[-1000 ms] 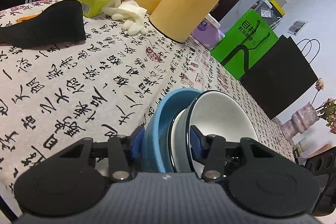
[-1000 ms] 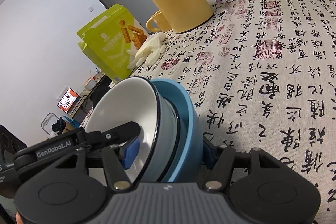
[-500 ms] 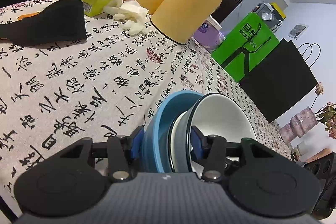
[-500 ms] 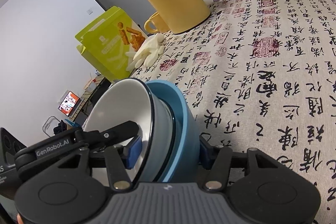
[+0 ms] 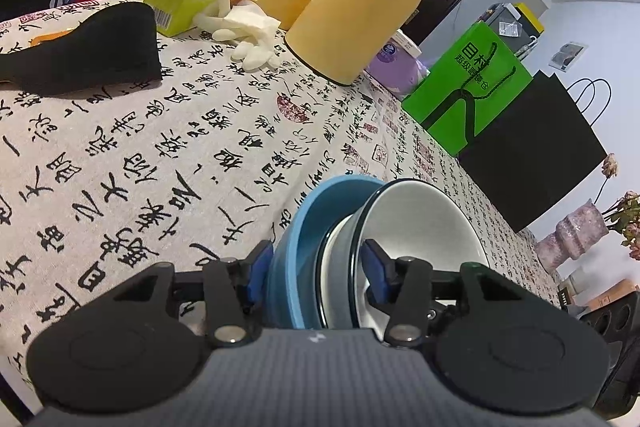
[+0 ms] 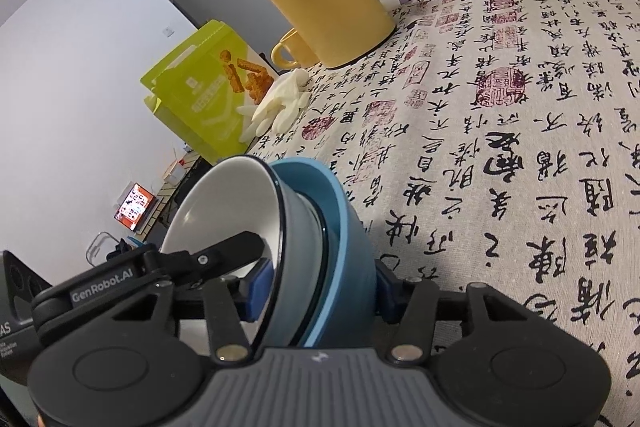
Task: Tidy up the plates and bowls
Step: 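Close both grippers on the blue bowl rim and lift the stack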
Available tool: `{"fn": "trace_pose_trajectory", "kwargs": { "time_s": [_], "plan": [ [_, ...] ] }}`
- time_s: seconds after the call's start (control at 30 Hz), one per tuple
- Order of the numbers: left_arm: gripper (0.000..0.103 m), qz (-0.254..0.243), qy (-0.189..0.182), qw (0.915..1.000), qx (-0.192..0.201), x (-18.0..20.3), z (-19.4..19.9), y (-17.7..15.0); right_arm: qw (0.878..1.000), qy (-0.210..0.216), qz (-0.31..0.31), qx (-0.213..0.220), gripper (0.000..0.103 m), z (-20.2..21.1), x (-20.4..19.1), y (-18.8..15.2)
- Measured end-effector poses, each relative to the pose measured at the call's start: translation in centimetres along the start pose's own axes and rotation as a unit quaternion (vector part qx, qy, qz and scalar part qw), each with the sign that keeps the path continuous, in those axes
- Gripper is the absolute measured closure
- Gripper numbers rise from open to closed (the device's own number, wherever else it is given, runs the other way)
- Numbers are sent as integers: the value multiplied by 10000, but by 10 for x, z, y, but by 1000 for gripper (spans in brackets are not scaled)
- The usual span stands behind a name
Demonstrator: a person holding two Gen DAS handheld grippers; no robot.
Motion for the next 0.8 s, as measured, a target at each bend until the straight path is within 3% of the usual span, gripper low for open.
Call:
{"fn": "trace_pose_trajectory", "kwargs": {
  "time_s": [0.4, 0.8],
  "plan": [
    [55, 31, 85, 10000, -9, 0, 3, -1, 9997, 39, -258, -2, 60, 8, 8, -2],
    [54, 16, 414, 9990, 171, 12, 8, -7, 9990, -59, -408, 194, 60, 11, 5, -8]
  ]
}}
Point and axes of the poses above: each gripper's, at about its wrist camera, not at the fingertips, and z roughly against the way its jaws point, x to its right, y to its top, the point moved 1 cm from there along -z, roughly the way its jaws point, and after that the axes turned 5 degrees about z, right-handed, at the moved point
